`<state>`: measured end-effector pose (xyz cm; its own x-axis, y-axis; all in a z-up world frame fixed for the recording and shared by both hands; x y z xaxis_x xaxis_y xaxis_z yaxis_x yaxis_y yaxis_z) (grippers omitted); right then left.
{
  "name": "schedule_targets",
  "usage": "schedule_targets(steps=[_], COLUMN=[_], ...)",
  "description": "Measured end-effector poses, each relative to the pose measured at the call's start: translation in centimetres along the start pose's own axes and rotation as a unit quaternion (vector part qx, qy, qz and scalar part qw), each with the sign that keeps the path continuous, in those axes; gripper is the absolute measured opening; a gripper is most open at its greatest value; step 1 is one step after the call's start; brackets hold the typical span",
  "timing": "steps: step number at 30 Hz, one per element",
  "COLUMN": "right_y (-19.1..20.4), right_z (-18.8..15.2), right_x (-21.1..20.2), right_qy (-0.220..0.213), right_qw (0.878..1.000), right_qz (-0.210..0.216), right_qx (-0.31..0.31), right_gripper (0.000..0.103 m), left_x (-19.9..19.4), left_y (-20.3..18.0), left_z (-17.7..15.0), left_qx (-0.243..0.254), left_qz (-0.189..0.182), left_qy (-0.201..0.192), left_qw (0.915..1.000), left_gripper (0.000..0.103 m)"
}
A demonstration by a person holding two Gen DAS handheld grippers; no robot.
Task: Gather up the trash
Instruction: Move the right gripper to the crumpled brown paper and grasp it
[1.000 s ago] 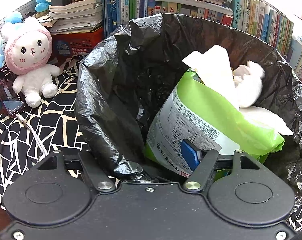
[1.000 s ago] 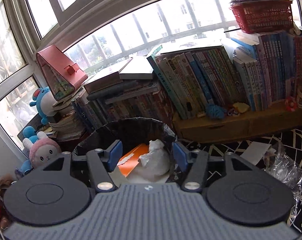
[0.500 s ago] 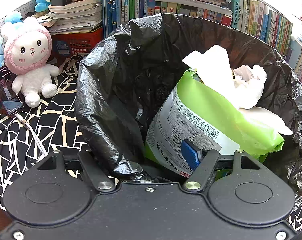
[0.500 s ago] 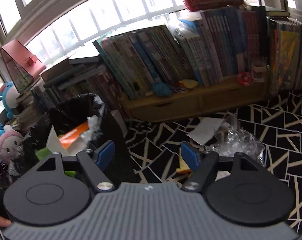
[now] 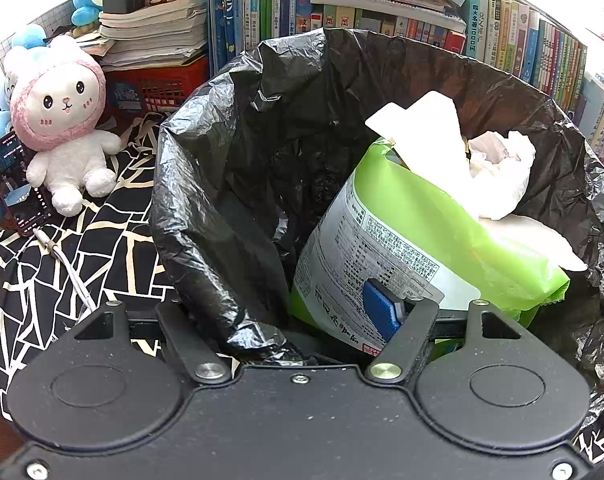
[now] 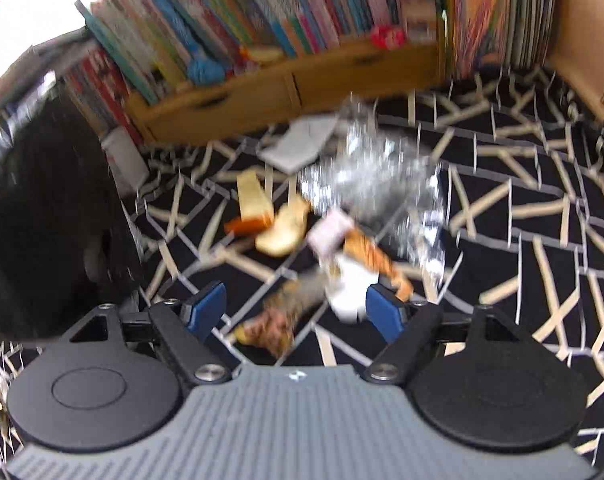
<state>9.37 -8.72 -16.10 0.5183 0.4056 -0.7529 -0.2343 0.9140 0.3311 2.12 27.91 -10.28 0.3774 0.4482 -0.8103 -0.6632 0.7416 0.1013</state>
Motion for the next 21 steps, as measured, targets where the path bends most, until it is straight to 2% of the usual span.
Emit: schedule_targets(steps=[5, 10, 21], right_y=[0.4, 1.2, 3.6], right_z=[-2.0, -3.1, -4.1], right_x=[1.5, 3.1, 7.5], right_qy=[0.017, 0.016, 0.041], right_qw=[1.0, 0.998, 0.993], right_qz=[-0.003, -0.016, -0.031], right_qx=[-0.023, -0.057, -0.11], right_gripper=[0.085, 0.085, 0.075], left_x=[0.0, 0.0, 0.0], left_y=[0.0, 0.0, -0.2], left_z=[0.0, 0.0, 0.1], left_qx=[0.001, 0.003, 0.006], left_qz=[0.001, 0.004, 0.008], left_qy=[0.0, 0.002, 0.0], left_qw=[1.0, 1.0, 1.0], left_gripper=[0.07, 0.071, 0.071])
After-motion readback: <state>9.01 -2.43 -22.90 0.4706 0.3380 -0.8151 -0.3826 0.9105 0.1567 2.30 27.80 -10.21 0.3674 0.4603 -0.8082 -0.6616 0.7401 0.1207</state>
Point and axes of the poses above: each gripper's, at about its wrist camera, not at the fingertips, and x roughly the way its jaws point, y to its left, z to its top, the point moved 9 cm from there along x, roughly the way its jaws point, and after that the axes turned 8 degrees about z, right-handed, at the moved point
